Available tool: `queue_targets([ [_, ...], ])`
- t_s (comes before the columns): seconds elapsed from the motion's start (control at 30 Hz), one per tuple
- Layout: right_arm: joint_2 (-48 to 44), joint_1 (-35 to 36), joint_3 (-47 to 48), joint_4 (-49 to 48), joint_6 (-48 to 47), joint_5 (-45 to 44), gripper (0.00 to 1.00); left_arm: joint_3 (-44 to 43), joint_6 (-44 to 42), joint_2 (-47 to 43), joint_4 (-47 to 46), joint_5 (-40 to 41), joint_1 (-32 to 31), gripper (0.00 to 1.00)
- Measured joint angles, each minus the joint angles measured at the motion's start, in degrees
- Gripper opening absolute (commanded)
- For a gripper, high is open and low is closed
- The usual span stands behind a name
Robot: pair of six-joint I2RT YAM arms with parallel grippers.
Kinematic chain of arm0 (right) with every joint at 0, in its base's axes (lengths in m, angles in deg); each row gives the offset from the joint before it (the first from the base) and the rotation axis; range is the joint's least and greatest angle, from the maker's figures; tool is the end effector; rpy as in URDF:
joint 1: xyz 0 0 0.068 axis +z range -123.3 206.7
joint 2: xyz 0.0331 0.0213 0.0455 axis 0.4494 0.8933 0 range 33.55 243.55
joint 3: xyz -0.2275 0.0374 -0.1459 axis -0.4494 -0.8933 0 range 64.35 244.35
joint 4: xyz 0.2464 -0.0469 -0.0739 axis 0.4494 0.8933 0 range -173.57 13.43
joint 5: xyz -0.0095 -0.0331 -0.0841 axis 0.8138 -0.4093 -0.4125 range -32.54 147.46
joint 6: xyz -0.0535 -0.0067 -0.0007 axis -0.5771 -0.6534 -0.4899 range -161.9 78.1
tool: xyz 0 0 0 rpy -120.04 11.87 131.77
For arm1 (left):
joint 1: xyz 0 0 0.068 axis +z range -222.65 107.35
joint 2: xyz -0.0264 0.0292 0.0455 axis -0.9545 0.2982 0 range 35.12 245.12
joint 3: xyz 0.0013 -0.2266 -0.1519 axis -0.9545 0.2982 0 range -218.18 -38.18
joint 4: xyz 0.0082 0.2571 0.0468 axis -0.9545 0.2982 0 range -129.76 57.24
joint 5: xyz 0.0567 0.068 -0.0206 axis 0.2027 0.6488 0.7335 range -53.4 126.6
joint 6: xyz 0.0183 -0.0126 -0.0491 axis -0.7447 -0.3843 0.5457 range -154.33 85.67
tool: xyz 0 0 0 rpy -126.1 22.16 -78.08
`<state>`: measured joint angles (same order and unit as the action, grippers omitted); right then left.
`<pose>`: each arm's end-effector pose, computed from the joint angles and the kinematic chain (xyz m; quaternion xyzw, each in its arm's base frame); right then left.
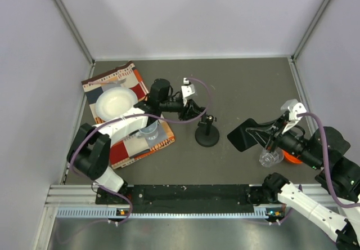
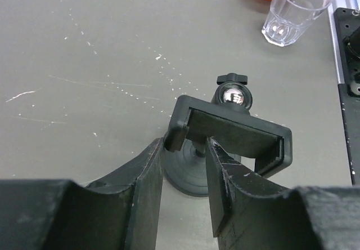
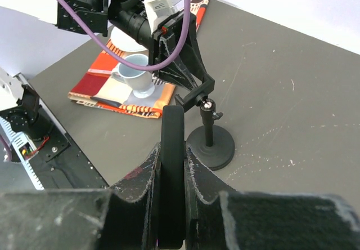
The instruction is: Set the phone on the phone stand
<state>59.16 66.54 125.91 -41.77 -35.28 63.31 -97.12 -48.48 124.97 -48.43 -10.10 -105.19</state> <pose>0.0390 0.0373 0.4089 -0.2447 0.7006 0.2986 0.6001 0.2823 -0.2108 0.2659 0.5049 0.6123 -0.4066 0.4527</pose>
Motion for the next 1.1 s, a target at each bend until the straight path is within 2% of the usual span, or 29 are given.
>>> queue_targets([
  [0.13,0.1,0.0,-0.5,0.0,0.0,0.8,0.0,-0.1,-0.2,0.9,0.0,-1.2,-0.1,0.41],
  [0.43,0.5,0.0,-0.8,-0.2,0.0,2.5,0.0,-2.1,-0.6,4.1,-1.6,-3.4,-0.1,0.34],
  [0.53,0.5,0.0,-0.9,-0.2,0.0,2.8,0.0,-2.2,-1.3,4.2,-1.3,-3.4,-0.1,0.4],
  [0.6,0.5,0.0,-1.3,-0.3,0.0,3.0,0.0,-2.3,-1.9,4.2,-0.7,-3.1,-0.1,0.4],
  [0.67,0.6,0.0,-1.7,-0.3,0.0,3.2,0.0,-2.7,-1.5,4.2,1.1,-2.3,-0.2,0.48],
  [0.77,0.8,0.0,-2.0,-0.2,0.0,3.3,0.0,-3.4,0.4,3.5,4.0,0.0,-0.5,0.55],
  [0.93,0.9,0.0,-2.0,-0.2,0.0,3.3,0.0,2.1,7.3,-3.0,3.3,5.8,-2.8,0.63],
  [1.1,1.1,0.0,-2.8,-0.6,0.0,3.5,0.0,8.8,16.7,-10.8,0.8,11.9,-7.6,0.63],
])
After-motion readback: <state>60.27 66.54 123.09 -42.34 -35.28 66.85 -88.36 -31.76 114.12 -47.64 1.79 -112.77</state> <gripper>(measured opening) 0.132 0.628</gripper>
